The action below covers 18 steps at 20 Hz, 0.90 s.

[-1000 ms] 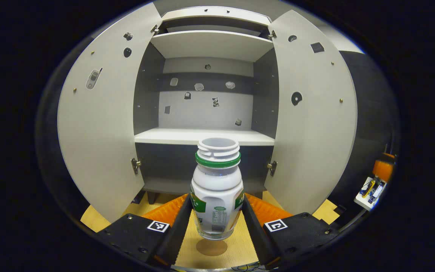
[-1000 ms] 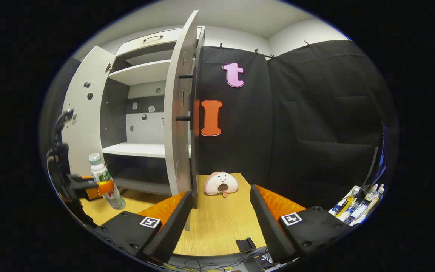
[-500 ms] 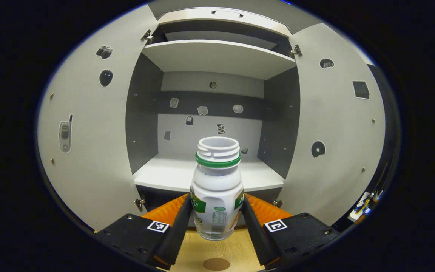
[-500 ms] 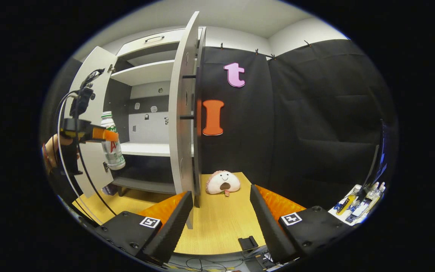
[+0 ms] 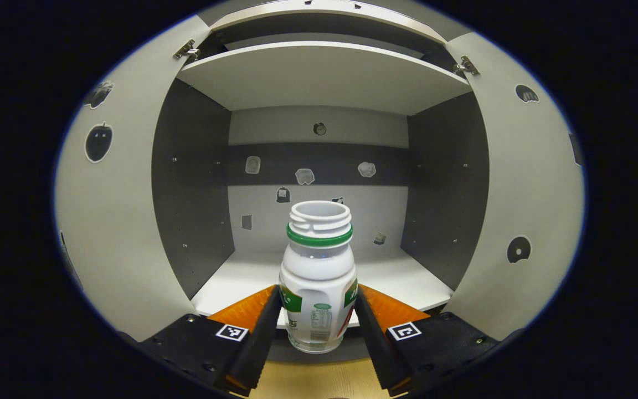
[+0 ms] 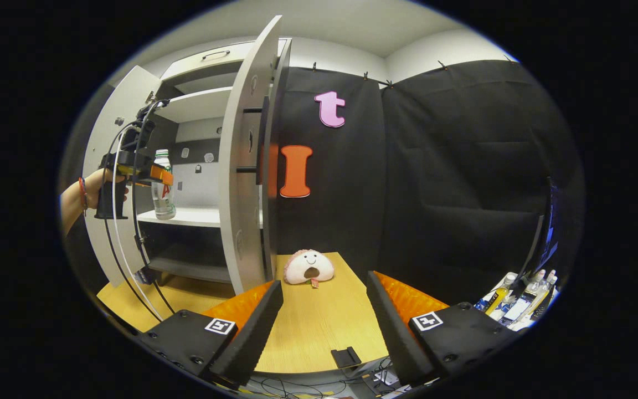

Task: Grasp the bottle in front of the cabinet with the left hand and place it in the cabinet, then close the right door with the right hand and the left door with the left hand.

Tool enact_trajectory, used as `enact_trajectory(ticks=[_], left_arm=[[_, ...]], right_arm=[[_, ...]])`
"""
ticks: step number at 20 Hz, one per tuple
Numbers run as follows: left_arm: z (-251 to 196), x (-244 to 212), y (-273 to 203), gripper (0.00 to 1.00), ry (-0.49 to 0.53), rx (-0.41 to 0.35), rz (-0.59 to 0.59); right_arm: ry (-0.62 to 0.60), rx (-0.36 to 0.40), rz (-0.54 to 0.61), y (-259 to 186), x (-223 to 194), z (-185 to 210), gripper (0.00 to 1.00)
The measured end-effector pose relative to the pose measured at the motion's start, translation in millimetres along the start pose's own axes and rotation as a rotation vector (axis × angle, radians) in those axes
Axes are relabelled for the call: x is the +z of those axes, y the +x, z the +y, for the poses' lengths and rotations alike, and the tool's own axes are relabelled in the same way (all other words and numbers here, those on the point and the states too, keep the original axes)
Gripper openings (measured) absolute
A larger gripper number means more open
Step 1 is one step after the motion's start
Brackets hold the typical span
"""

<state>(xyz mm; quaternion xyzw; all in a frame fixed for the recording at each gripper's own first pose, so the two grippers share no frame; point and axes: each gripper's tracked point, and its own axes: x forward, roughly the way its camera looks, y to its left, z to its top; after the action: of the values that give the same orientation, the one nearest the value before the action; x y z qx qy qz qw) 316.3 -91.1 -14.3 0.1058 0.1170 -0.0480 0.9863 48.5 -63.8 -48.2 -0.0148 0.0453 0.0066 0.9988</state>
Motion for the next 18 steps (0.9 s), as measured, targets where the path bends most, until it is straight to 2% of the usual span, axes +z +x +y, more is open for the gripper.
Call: enact_trajectory(ticks=[8, 13, 18], left_arm=[[4.3, -0.7, 68.5, 0.77, 0.004, 0.024, 0.032], [-2.4, -9.4, 89.9, 0.77, -0.003, 0.006, 0.059], [-2.3, -7.7, 89.9, 0.79, 0.031, 0.013, 0.065]], right_arm=[[0.015, -0.077, 0.018, 16.0, -0.3, -14.3, 1.00], [0.014, -0.096, 0.031, 26.7, -3.2, -16.7, 1.00], [0.011, -0.086, 0.031, 35.4, -2.2, -11.3, 1.00]])
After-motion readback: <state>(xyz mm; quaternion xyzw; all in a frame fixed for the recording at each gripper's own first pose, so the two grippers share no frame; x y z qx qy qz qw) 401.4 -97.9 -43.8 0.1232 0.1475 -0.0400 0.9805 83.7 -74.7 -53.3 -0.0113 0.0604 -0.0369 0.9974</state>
